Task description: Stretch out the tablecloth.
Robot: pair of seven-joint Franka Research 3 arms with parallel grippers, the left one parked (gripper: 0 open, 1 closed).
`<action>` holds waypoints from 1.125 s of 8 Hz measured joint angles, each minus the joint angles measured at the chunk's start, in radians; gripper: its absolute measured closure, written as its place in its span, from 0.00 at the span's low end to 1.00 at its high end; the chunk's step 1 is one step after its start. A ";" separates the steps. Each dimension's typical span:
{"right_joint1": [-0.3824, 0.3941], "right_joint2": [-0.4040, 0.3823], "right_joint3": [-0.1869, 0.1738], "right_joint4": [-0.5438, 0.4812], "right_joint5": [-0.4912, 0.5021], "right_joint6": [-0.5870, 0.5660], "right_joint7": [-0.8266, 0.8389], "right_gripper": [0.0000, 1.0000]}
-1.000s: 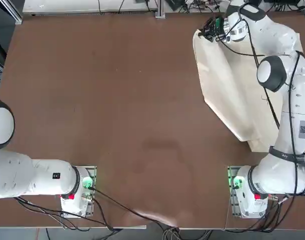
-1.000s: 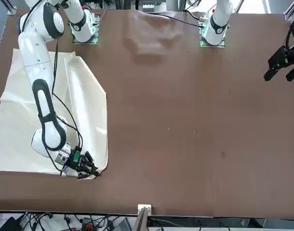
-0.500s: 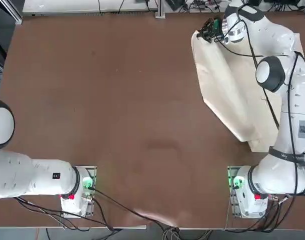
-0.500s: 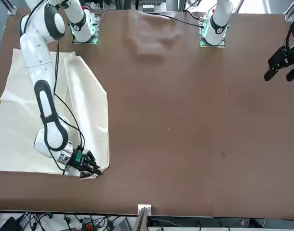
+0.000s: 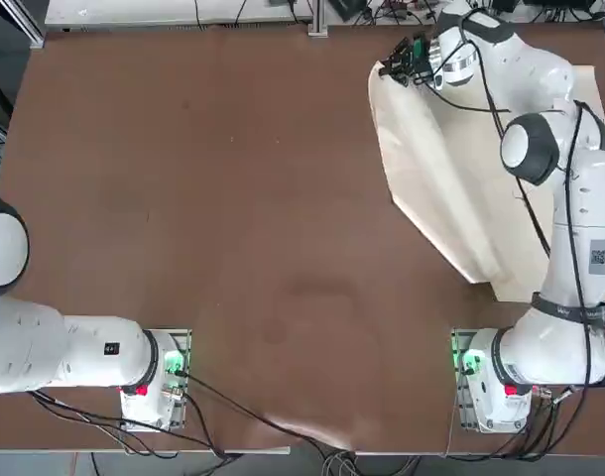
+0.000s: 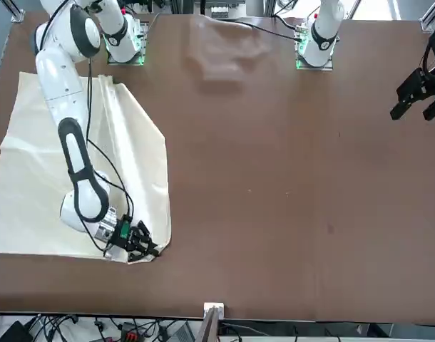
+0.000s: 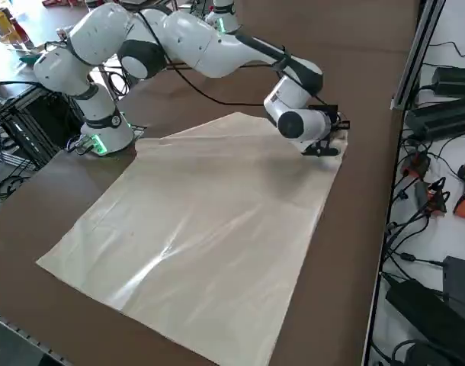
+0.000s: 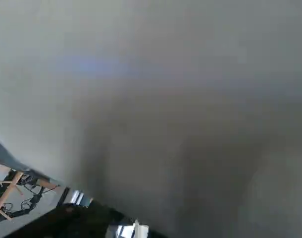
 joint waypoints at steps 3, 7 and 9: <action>0.031 0.001 0.000 0.000 0.010 0.011 0.027 0.98; 0.031 0.019 0.000 0.007 0.025 0.025 0.040 0.97; 0.031 0.027 -0.001 0.030 0.033 0.028 0.075 0.97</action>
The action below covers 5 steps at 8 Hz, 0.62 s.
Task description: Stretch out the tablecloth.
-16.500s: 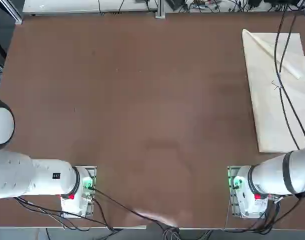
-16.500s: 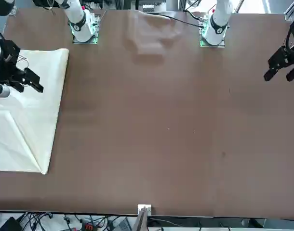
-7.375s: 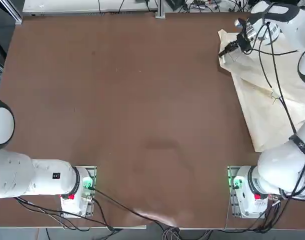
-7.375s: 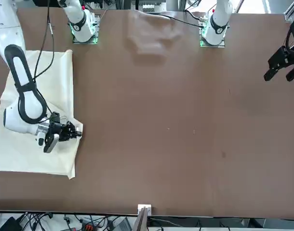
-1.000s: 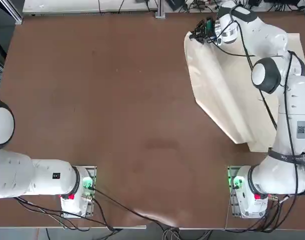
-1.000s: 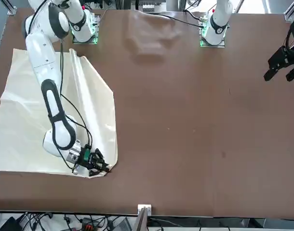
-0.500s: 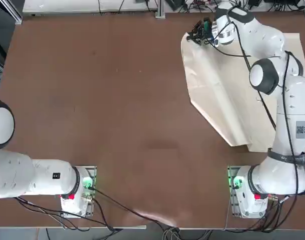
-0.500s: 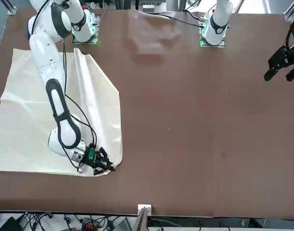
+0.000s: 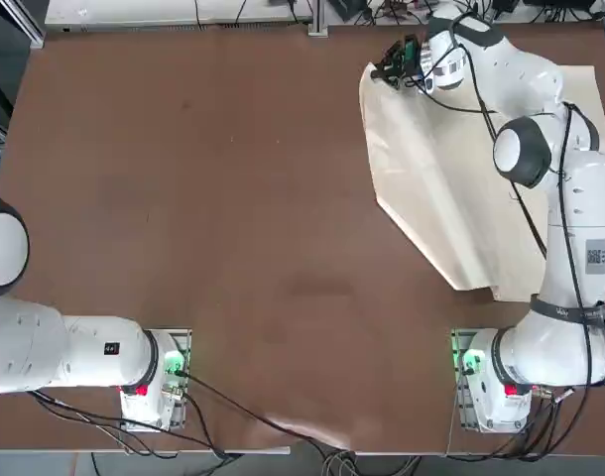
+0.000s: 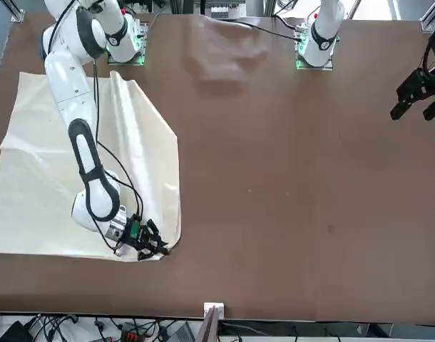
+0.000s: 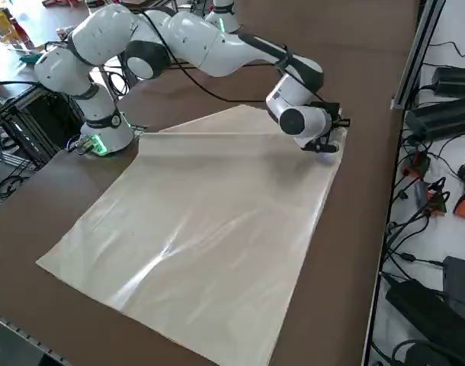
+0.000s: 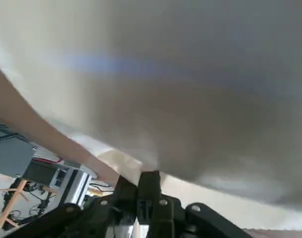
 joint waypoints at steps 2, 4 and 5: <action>0.000 0.014 -0.001 0.025 0.000 0.001 0.027 0.97; 0.005 0.018 0.000 0.029 0.001 0.001 0.029 0.97; 0.008 0.019 0.000 0.029 0.001 0.001 0.030 0.97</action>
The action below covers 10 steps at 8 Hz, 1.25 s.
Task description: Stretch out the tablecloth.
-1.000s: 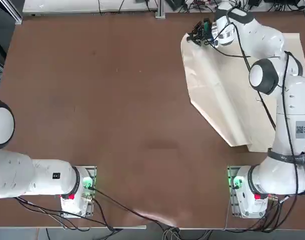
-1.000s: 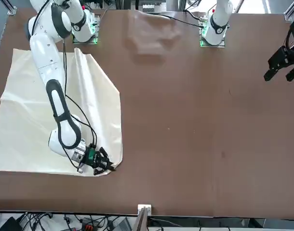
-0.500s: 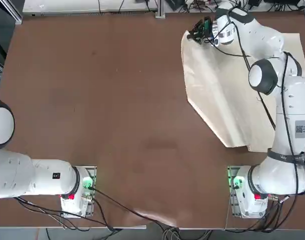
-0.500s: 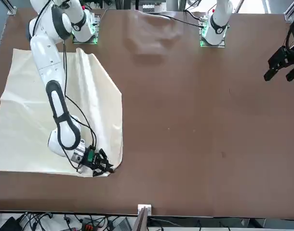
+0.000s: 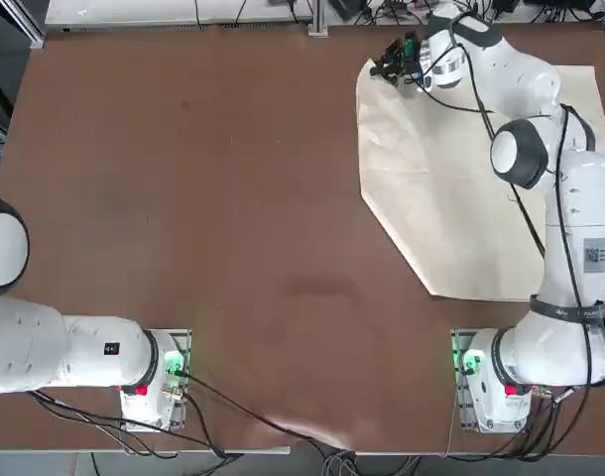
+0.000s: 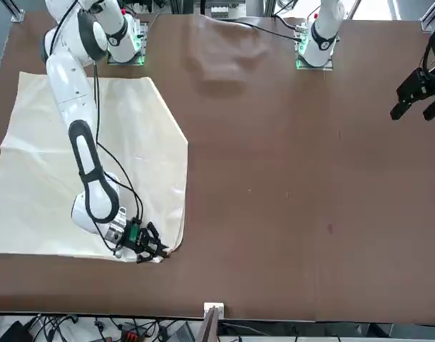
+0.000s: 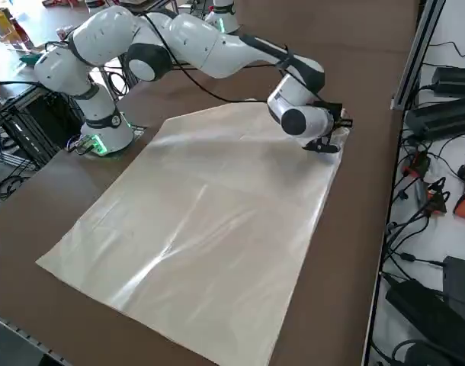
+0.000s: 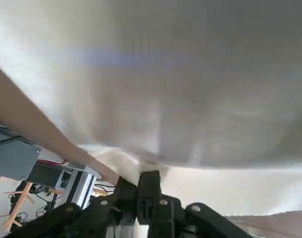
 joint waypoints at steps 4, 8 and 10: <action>0.002 0.002 0.000 0.003 0.000 0.000 0.001 0.83; 0.003 -0.003 -0.017 0.033 -0.003 0.000 -0.003 0.08; 0.005 -0.044 -0.058 0.059 -0.101 -0.002 -0.012 0.00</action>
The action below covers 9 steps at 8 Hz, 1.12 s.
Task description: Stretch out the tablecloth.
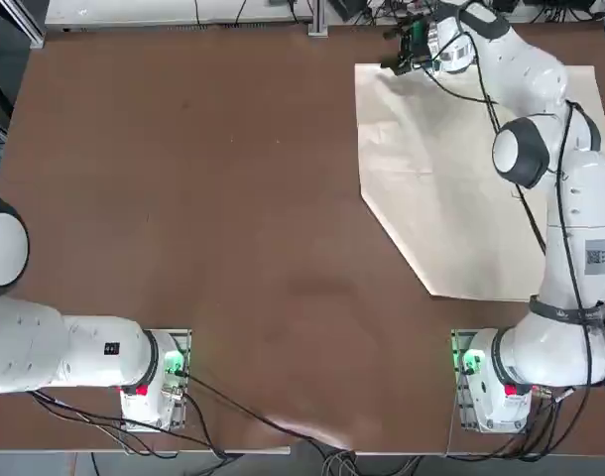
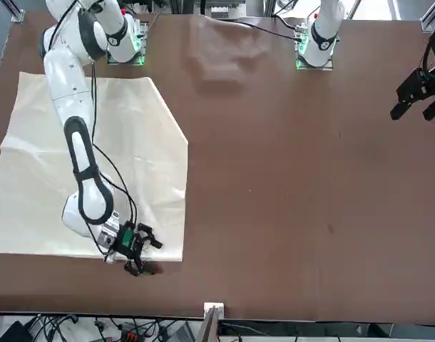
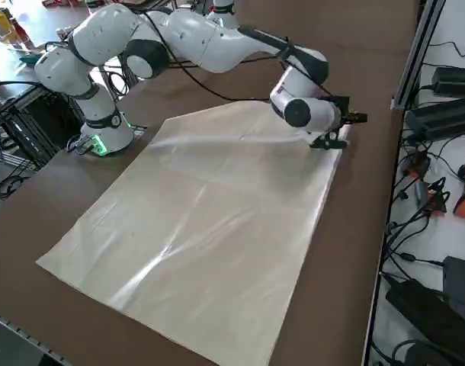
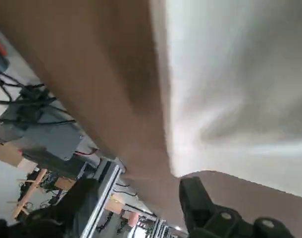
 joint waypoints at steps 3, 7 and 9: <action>0.012 -0.112 -0.006 -0.061 -0.228 0.011 -0.139 0.00; 0.013 -0.373 -0.017 -0.443 -0.267 0.079 -0.743 0.00; 0.030 -0.454 -0.016 -0.573 -0.364 0.049 -0.830 0.00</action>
